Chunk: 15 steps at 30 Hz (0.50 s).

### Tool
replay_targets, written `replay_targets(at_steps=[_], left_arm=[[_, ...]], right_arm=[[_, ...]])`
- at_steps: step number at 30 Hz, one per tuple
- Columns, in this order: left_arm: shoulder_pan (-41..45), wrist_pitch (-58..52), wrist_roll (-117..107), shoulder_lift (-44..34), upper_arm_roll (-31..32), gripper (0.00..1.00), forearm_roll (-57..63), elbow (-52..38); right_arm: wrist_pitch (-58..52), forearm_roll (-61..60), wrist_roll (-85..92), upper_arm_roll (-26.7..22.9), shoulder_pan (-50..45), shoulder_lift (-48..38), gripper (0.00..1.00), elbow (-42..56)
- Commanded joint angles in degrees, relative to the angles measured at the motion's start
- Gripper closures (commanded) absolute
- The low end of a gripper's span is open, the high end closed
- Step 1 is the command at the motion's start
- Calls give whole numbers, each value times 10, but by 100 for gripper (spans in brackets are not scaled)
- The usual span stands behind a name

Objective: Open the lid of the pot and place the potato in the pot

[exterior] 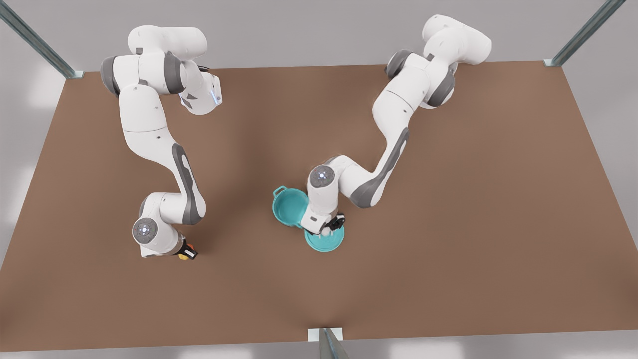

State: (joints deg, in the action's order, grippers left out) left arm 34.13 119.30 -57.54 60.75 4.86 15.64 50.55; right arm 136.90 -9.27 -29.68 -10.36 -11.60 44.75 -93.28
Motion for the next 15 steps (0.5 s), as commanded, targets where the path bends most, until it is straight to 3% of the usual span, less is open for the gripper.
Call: replay_targets(at_steps=[1, 5, 6, 7, 8, 10, 14, 15], left_arm=[[-57, 29, 224, 15, 4, 64, -42, 0], [-143, 81, 270, 55, 9, 64, -48, 2], [-158, 81, 291, 57, 9, 50, -48, 2], [-180, 81, 329, 57, 9, 0, -48, 3], [-198, 50, 354, 50, 10, 0, -51, 3], [-250, -124, 426, -16, 42, 0, -55, 2], [-290, -383, 523, -168, 48, 0, -96, 20], [-319, -257, 523, -324, 48, 0, -118, 261]], right_arm=[[-7, 4, -24, 0, 0, -6, 51, 0], [-19, 3, -24, 0, 0, -20, 52, 0], [-19, 3, -25, 0, 0, -22, 52, 0], [-26, 3, -30, 0, 0, -26, 53, 0], [-40, 3, -34, 0, -1, -36, 53, 1], [-67, 2, -65, 10, -14, -58, 53, 5], [-133, 1, -148, 11, -74, -116, 53, 12], [-145, 2, -166, 11, -89, -124, 53, 14]])
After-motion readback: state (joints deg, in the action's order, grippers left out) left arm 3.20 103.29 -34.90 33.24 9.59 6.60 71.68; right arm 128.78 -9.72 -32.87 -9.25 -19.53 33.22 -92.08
